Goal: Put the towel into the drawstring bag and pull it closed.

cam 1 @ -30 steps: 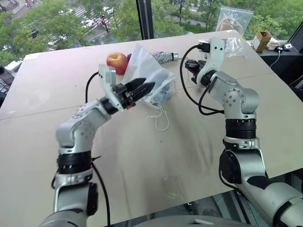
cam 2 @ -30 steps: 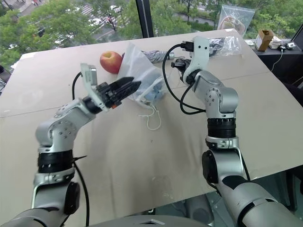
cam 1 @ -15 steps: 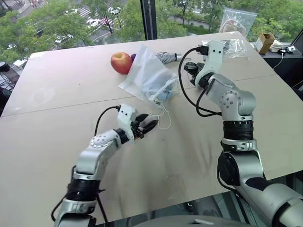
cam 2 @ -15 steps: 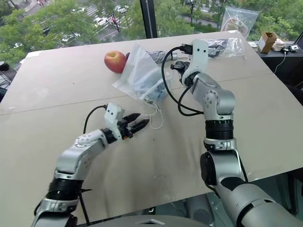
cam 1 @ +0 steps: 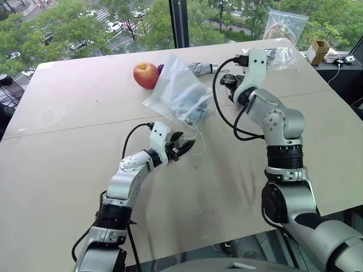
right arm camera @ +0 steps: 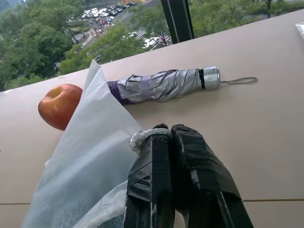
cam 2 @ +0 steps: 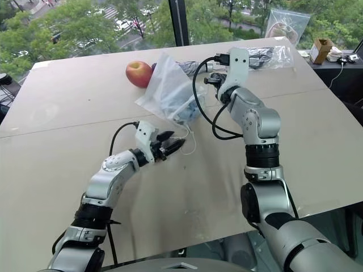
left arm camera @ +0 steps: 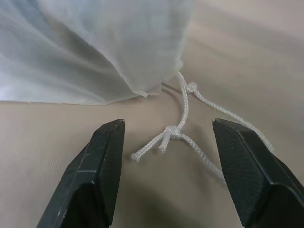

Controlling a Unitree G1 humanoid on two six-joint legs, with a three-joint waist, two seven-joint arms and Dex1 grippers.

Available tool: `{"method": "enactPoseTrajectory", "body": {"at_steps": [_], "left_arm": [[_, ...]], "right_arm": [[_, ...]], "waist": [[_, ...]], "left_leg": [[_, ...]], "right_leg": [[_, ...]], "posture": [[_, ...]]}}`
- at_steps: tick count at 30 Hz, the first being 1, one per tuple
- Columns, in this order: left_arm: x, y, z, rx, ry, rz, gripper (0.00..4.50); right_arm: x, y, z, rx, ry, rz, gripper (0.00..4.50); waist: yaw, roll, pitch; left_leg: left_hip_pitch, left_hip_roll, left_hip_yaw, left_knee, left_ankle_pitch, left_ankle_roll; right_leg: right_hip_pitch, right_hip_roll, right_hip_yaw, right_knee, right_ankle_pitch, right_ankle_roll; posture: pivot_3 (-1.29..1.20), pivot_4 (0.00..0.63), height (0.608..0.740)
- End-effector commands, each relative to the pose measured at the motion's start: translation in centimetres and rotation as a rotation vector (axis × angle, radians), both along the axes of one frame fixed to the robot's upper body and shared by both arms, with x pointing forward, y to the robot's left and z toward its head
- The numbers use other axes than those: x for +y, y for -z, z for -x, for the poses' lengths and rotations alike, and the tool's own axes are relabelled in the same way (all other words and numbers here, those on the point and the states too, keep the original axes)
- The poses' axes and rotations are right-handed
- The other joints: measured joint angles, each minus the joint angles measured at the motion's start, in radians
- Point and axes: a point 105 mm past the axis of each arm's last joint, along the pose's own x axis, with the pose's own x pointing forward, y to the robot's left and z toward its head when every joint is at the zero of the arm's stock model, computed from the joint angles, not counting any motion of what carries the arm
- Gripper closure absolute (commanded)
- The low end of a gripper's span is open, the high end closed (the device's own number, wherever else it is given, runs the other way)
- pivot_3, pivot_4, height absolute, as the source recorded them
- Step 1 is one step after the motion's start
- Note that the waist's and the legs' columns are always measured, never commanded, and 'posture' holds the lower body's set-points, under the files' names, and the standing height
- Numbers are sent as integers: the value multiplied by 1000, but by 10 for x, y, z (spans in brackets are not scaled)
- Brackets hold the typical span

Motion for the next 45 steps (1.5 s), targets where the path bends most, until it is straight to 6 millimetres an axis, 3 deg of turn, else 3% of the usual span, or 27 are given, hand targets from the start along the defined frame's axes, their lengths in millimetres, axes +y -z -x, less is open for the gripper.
{"method": "enactPoseTrajectory", "body": {"at_steps": [1,5,10,16,24,28,31,35,39,45], "left_arm": [[-3,22,5,84,19,-58,2555],[-8,22,7,84,40,-80,4464],[-11,22,10,87,48,-67,4464],[9,3,4,-9,-71,8,4464],[72,-61,-3,-429,-505,83,4464],[113,-81,6,-669,-770,-175,4464],[139,-111,18,-844,-958,-283,4464],[156,-154,32,-1022,-1092,-340,4464],[170,-202,39,-1163,-1171,-350,4464],[167,-257,35,-1285,-1160,-286,4464]], "right_arm": [[-4,-17,3,-69,16,-27,4500],[-4,-15,4,-66,21,-28,4500],[-2,-15,4,-68,17,-27,4500],[-3,-17,1,-80,23,-16,4500],[-32,-29,-9,-170,204,21,4500],[-53,-45,-13,-284,338,83,4500],[-68,-52,-15,-324,418,64,4500],[-84,-61,-17,-362,495,25,4500],[-89,-85,-14,-469,504,3,4500],[-66,-133,-1,-694,404,89,4500]], "waist": [[0,0,0],[0,0,0],[0,0,-1],[-2,0,-1],[-3,0,-1],[0,0,-1],[0,0,-1],[1,0,-1],[0,0,-1],[-3,0,0]], "left_leg": [[0,0,0,0,0,0],[0,0,0,0,0,0],[0,0,0,0,0,0],[1,0,-1,0,0,0],[0,1,-2,0,0,0],[-1,0,-1,0,0,0],[-1,0,-1,-1,0,0],[-1,0,-1,-1,0,0],[-2,0,-1,-1,0,0],[-2,0,0,-1,0,0]], "right_leg": [[0,0,0,0,0,0],[0,0,0,0,0,0],[1,0,0,-1,0,0],[1,0,-1,0,0,0],[-1,0,0,0,0,0],[-1,-1,1,-1,0,0],[-2,-1,1,-1,0,0],[-2,-1,1,-1,0,0],[-2,-1,0,0,0,0],[-2,0,-1,-1,0,0]], "posture": [[0,150,740],[0,150,740],[0,150,740],[0,150,740],[0,150,740],[0,150,740],[0,150,740],[0,150,740],[0,150,740],[0,150,740]]}}
